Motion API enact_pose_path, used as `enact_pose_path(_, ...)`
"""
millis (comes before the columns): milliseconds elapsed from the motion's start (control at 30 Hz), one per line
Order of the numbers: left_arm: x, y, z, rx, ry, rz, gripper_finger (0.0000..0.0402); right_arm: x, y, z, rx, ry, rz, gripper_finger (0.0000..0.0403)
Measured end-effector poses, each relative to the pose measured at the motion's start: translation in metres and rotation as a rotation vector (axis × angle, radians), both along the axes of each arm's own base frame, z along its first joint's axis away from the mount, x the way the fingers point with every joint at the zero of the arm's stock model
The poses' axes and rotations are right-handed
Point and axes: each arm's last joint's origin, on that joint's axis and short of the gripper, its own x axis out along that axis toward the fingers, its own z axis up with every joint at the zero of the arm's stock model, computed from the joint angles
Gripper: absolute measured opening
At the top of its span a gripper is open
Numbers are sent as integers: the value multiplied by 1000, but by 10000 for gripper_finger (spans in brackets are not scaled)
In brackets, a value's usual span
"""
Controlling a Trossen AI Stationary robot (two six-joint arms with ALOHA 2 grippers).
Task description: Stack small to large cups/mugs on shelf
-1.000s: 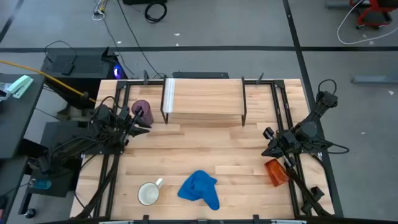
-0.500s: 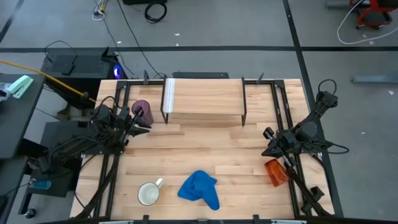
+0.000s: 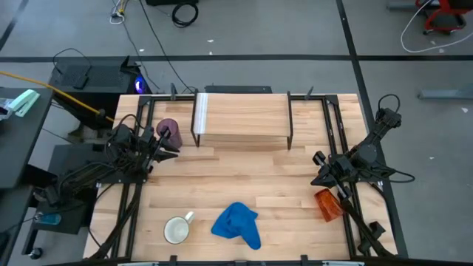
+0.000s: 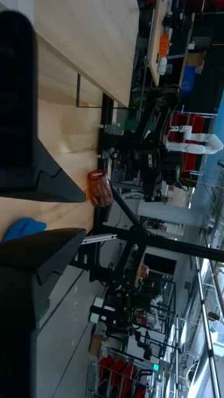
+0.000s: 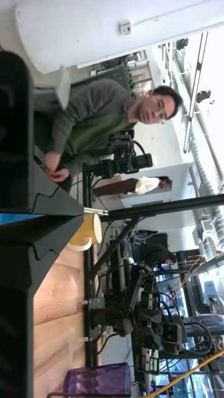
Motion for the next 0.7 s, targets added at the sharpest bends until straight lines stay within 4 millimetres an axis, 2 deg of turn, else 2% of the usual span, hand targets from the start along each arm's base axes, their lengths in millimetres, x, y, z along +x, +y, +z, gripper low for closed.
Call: enact_pose_path(700,0,0,0,0,0,0,89,0,0,0,0,0,0,14)
